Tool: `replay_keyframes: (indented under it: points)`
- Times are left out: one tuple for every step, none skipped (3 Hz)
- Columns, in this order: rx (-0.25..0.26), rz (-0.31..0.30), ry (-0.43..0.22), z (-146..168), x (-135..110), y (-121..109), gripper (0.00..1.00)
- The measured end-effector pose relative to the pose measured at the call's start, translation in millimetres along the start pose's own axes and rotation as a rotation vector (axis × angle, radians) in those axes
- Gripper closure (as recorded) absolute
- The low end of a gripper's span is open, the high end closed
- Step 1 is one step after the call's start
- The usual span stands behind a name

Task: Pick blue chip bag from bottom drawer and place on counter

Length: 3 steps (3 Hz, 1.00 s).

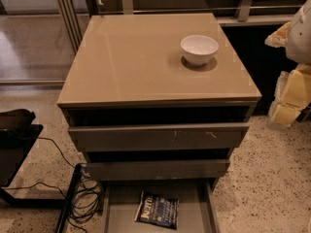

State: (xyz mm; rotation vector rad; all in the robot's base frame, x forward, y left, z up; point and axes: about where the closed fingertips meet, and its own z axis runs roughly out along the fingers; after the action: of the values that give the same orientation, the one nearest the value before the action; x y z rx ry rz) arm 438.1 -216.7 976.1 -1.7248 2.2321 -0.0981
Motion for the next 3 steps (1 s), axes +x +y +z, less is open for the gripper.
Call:
replay_keyframes:
  points:
    - [0.000,0.000,0.000,0,0,0,0.00]
    - [0.011,-0.024,-0.010,12,2,3,0.00]
    - [0.009,-0.080,-0.057,42,8,17,0.00]
